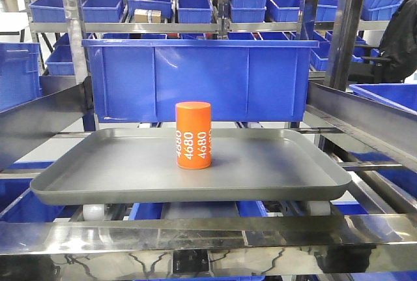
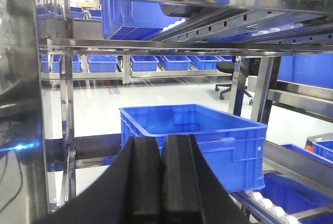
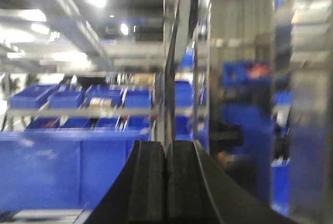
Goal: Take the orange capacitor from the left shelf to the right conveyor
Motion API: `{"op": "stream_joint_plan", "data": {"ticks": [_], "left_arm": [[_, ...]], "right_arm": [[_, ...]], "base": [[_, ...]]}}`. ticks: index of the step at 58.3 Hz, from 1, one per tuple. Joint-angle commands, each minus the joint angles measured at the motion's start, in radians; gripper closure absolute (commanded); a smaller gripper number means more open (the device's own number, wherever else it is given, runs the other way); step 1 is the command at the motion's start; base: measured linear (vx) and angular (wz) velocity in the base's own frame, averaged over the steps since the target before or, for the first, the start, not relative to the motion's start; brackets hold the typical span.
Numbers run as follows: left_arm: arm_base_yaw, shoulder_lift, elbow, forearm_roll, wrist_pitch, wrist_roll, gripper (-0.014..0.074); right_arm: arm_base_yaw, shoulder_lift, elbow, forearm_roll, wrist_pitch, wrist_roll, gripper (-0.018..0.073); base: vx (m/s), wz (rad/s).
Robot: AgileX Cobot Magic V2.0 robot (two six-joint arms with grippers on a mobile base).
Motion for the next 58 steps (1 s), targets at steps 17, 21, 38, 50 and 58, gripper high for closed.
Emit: {"op": "stream_joint_plan", "data": {"ticks": [17, 21, 38, 50, 58], "left_arm": [[-0.008, -0.006, -0.030, -0.004, -0.081, -0.006, 0.0603], [-0.008, -0.006, -0.030, -0.004, -0.081, -0.006, 0.0603], [-0.008, -0.006, -0.030, -0.004, -0.081, -0.006, 0.0603], [-0.008, -0.006, -0.030, -0.004, -0.081, -0.006, 0.0603], [-0.008, -0.006, -0.030, -0.004, -0.081, -0.006, 0.0603]], "right_arm": [[-0.006, 0.010, -0.031, 0.043, -0.061, -0.020, 0.0486], [-0.006, 0.010, -0.031, 0.045, -0.061, -0.028, 0.0424], [-0.006, 0.010, -0.031, 0.050, -0.077, -0.027, -0.0001], [-0.006, 0.010, -0.031, 0.139, -0.078, -0.020, -0.0140], [-0.005, 0.010, -0.031, 0.277, -0.027, -0.067, -0.0133]], "base": [[0.00, 0.00], [0.00, 0.00], [0.00, 0.00], [0.00, 0.00], [0.00, 0.00]]}}
